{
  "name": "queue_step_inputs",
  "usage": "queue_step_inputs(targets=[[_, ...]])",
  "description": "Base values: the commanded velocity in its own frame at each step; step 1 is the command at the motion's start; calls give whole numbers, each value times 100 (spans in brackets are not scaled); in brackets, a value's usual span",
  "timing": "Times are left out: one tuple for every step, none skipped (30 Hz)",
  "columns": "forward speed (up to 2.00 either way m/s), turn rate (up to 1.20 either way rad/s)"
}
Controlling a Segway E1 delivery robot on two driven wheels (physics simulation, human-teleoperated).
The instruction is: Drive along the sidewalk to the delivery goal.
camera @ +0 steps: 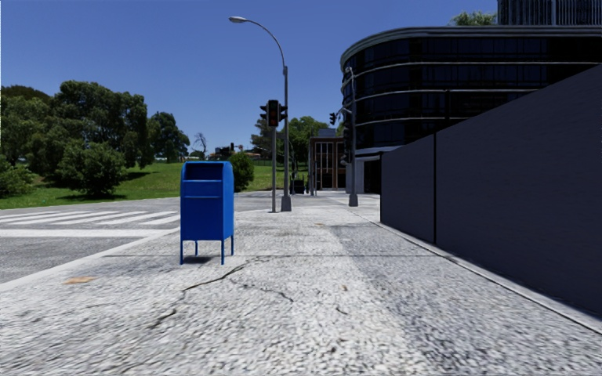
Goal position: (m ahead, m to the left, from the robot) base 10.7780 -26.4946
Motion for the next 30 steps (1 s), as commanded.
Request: queue_step_inputs(targets=[[200,0],[200,0],[200,0],[200,0],[200,0],[200,0],[200,0],[200,0],[200,0],[200,0],[200,0],[200,0],[200,0],[200,0],[200,0],[200,0],[200,0],[200,0],[200,0],[200,0],[200,0],[200,0],[200,0],[200,0],[200,0],[200,0],[200,0],[200,0],[200,0],[200,0]])
